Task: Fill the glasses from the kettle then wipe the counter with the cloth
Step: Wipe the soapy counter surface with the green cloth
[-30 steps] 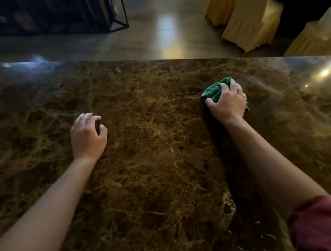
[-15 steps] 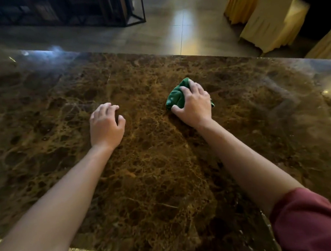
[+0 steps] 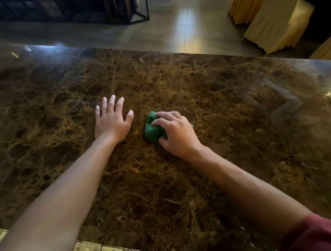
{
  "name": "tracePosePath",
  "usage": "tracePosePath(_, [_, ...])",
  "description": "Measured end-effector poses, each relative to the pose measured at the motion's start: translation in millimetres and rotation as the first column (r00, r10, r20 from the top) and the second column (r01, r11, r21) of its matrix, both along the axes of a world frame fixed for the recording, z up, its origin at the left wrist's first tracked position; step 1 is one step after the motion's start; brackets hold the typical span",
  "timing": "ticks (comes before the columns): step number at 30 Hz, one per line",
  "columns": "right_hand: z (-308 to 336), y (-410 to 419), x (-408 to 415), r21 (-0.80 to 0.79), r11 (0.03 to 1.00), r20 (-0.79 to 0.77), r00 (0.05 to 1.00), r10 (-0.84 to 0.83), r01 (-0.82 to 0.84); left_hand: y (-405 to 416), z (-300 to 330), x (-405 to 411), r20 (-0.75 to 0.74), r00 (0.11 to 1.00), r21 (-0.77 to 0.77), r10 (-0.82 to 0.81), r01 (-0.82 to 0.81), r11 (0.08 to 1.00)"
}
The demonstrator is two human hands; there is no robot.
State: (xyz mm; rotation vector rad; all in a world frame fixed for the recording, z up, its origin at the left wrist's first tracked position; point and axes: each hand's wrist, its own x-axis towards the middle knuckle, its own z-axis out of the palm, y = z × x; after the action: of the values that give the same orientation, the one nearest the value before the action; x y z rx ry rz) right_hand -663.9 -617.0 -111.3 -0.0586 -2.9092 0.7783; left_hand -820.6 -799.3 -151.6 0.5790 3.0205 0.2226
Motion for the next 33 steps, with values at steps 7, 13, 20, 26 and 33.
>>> tracePosePath(7, [39,4,53,-0.508,0.856,0.197,0.98,0.008,0.095,-6,-2,3,-0.092,0.996,0.204,-0.016,0.034,0.978])
tracePosePath(13, [64,23,89,-0.751,0.604,0.212,0.964,-0.162,0.267,4,38,54,-0.057,0.941,0.475,-0.334,0.32,0.819])
tracePosePath(20, [72,8,142,-0.886,0.4,0.076,0.925,-0.373,0.234,25,96,157,0.439,0.658,0.842,-0.613,-0.063,0.535])
tracePosePath(26, [71,-41,186,-0.94,0.296,-0.015,0.848,-0.529,0.167,33,105,203,0.544,0.419,0.835,-0.727,-0.183,0.52])
tracePosePath(33, [77,-93,241,-0.954,0.22,-0.016,0.7,-0.714,0.203,13,111,248,0.575,0.253,0.815,-0.778,-0.26,0.518])
